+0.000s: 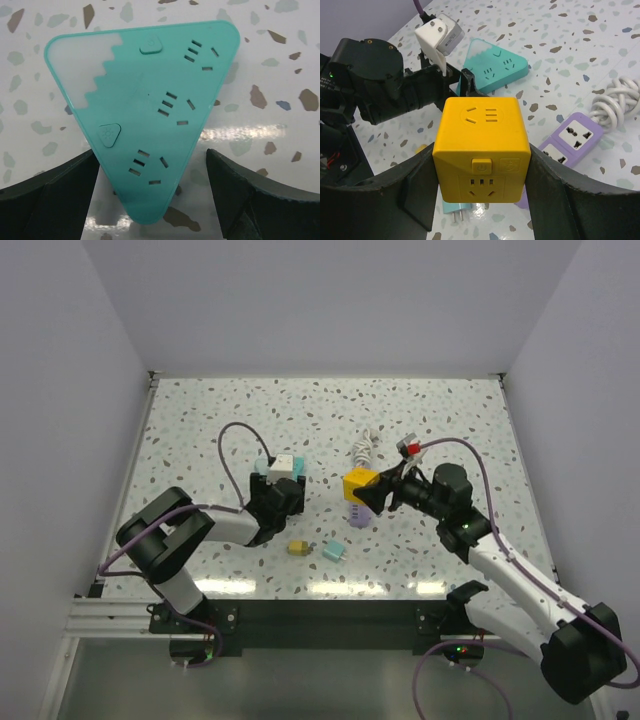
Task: Insert the plug
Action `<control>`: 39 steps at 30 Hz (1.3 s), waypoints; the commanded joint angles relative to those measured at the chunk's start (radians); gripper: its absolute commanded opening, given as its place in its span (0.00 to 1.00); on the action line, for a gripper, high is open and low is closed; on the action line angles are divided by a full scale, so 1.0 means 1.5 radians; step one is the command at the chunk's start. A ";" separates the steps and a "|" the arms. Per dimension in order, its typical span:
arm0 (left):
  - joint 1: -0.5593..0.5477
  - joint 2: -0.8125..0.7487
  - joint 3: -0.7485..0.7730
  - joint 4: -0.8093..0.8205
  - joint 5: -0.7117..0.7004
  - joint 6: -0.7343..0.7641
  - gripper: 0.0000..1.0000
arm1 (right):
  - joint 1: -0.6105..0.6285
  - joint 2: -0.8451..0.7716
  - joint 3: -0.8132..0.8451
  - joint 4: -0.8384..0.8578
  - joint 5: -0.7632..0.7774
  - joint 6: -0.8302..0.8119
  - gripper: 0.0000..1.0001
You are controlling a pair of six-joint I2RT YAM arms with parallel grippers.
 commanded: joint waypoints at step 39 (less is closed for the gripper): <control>0.205 -0.113 -0.092 0.218 0.370 -0.014 1.00 | 0.028 0.606 0.654 -0.415 -0.046 -0.464 0.00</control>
